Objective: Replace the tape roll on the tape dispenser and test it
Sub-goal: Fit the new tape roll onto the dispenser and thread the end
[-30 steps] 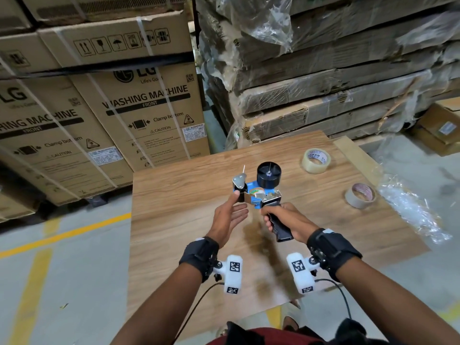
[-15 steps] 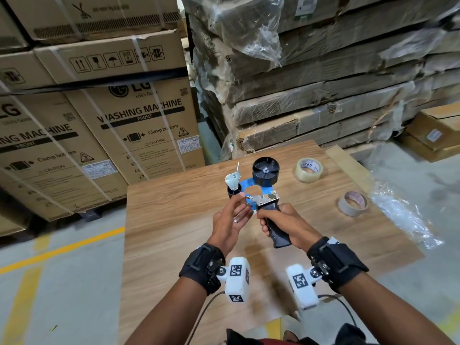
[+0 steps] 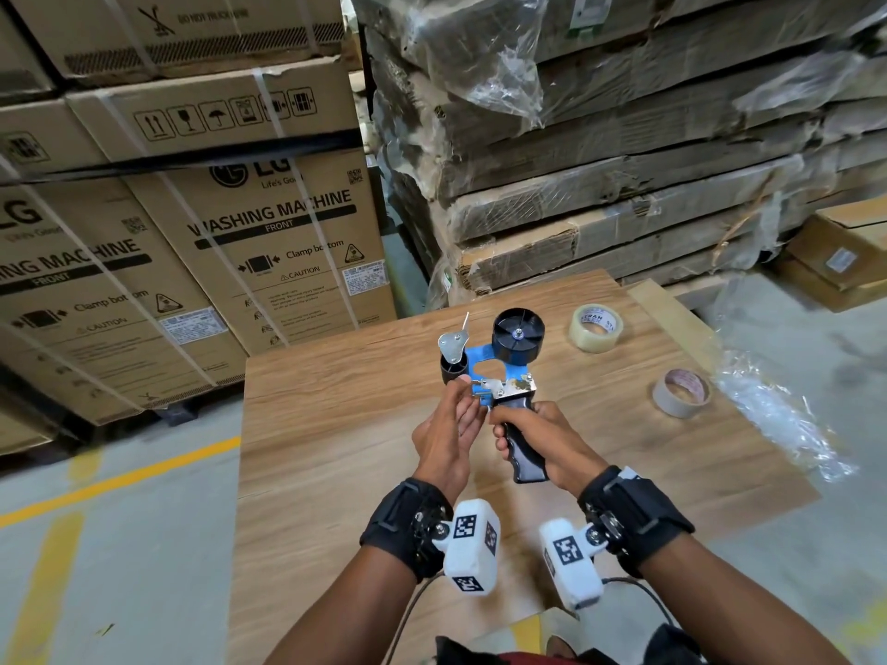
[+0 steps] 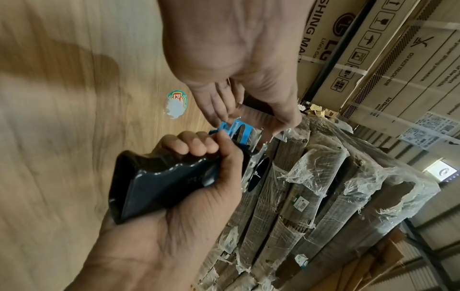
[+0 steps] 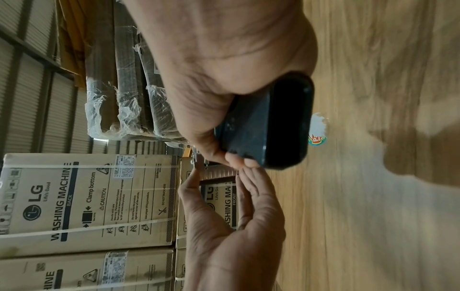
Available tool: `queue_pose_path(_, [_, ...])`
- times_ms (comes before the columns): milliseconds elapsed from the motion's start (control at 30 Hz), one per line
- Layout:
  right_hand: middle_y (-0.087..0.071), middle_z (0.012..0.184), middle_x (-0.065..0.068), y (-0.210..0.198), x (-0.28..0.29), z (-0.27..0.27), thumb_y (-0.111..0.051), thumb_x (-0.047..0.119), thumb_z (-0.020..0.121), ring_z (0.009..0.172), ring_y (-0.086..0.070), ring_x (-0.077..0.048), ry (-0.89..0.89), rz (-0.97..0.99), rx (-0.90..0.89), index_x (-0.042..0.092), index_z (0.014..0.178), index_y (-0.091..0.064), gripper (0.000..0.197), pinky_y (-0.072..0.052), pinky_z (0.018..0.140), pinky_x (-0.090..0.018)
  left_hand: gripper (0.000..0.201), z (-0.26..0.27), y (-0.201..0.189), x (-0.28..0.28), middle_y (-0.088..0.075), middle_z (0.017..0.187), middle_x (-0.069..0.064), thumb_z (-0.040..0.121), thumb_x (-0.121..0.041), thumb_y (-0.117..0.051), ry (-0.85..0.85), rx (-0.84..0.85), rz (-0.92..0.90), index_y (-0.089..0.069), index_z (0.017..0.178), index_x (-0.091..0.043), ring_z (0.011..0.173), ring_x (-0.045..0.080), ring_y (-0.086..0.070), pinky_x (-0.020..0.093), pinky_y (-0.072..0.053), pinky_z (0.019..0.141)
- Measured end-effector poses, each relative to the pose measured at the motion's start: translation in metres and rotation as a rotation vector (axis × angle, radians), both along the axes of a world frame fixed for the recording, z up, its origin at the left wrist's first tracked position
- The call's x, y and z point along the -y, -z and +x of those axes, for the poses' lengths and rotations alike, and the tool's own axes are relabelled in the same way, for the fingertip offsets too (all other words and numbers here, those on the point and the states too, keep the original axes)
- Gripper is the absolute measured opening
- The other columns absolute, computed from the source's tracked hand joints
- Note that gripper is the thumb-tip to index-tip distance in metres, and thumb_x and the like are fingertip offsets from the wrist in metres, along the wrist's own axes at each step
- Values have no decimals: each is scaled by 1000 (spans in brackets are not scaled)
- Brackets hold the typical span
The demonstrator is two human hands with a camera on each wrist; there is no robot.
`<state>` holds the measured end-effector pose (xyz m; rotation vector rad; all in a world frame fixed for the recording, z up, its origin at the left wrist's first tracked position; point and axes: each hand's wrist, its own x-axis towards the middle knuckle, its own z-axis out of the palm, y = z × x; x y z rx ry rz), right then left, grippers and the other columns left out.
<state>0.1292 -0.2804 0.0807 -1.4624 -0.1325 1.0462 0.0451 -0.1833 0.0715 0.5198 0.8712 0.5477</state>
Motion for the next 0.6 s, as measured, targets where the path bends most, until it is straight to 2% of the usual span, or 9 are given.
queue_pose_path(100, [-58,64,-10,0,-2,0,-69,1,85,52,-53,-19,20,9,-16,2,84,-70,2,-45,47,-27,33,3,-1,4,-79,99,14,80,-17,-82,-14,3,-5,-70,104,1,92,19,-77,36,-55,100])
queue_pose_path(233, [-58,65,-11,1,-3,2,-67,0,86,52,-53,-19,46,15,-45,1,90,-69,4,-45,47,-26,27,6,-6,9,-79,95,13,78,-17,-84,-31,-8,1,-72,97,-1,84,16,-78,34,-56,97])
queue_pose_path(333, [-59,65,-10,3,-2,6,-68,2,86,52,-53,-19,44,8,-25,2,86,-69,1,-46,47,-26,37,6,-3,4,-78,101,15,76,-22,-87,6,-26,22,-73,102,0,92,20,-77,38,-56,99])
queue_pose_path(433, [-59,65,-9,4,2,12,-71,4,84,52,-54,-18,26,-19,29,5,82,-69,3,-47,48,-26,48,2,2,-7,-77,107,16,78,-29,-85,113,-12,43,-70,114,-1,103,23,-74,39,-57,98])
queue_pose_path(500, [-60,65,-9,4,4,15,-72,4,84,52,-54,-18,13,-29,42,4,84,-69,3,-47,48,-26,51,-1,4,-13,-76,113,15,81,-29,-82,201,34,42,-67,121,-3,109,23,-72,39,-54,102])
queue_pose_path(600, [-60,64,-8,3,7,19,-71,3,86,52,-55,-18,-1,-37,33,4,83,-69,4,-47,49,-26,50,-4,6,-17,-74,117,16,82,-30,-81,279,61,39,-66,122,-4,112,23,-71,39,-49,108])
